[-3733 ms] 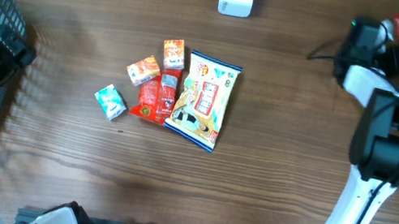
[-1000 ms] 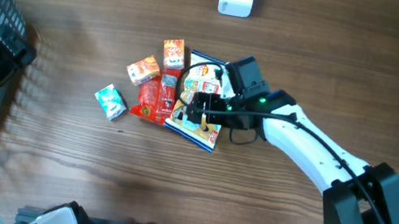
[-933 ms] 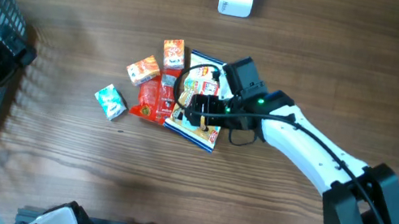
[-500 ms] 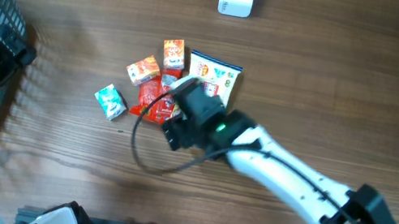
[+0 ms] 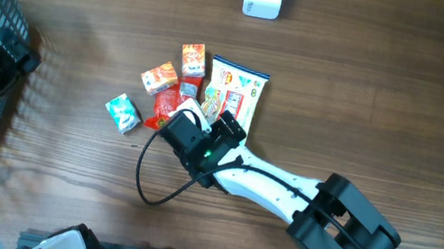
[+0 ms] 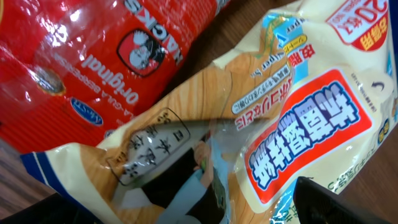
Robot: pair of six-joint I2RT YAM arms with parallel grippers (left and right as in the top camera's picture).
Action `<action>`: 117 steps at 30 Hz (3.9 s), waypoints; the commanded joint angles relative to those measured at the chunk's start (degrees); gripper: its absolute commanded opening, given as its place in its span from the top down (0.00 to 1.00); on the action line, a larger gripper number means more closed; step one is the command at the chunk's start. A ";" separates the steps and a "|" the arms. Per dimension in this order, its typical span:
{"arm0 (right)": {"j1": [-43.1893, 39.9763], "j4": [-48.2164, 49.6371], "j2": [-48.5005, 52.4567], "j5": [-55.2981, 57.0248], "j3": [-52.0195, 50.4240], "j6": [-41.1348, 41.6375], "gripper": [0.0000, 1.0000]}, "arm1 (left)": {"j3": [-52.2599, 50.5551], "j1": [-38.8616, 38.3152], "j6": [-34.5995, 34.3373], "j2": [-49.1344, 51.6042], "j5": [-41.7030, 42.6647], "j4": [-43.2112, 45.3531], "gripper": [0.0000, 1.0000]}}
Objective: Scan the item barcode
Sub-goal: 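Lower the right gripper onto the cream snack bag and close, then lift the cream snack bag and carry it rightward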
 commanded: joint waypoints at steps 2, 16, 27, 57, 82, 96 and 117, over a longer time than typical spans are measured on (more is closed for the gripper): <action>0.42 1.22 0.48 4.68 0.87 -2.29 0.01 | 0.04 0.26 0.33 -0.02 -0.13 0.13 0.00; -6.73 -1.40 2.78 4.63 0.85 4.31 0.36 | 0.04 0.26 0.33 -0.02 -0.13 0.13 0.00; -8.15 -7.28 -4.61 -0.35 3.34 10.71 0.96 | 0.04 0.26 0.31 -0.02 -0.13 0.13 0.00; -60.96 -13.27 -22.18 -86.25 -13.75 9.68 0.96 | 0.04 0.26 0.31 -0.02 -0.13 0.13 0.00; -58.99 -18.40 -23.65 -59.19 -1.99 8.24 0.96 | 0.04 0.26 0.31 -0.02 -0.13 0.13 0.00; -35.67 -12.02 -26.10 -79.84 11.28 18.25 0.96 | 0.04 0.26 0.33 -0.02 -0.13 0.13 0.00; -39.41 0.63 -17.77 -96.04 -3.61 26.60 0.96 | 0.04 0.26 0.33 -0.02 -0.11 0.13 0.00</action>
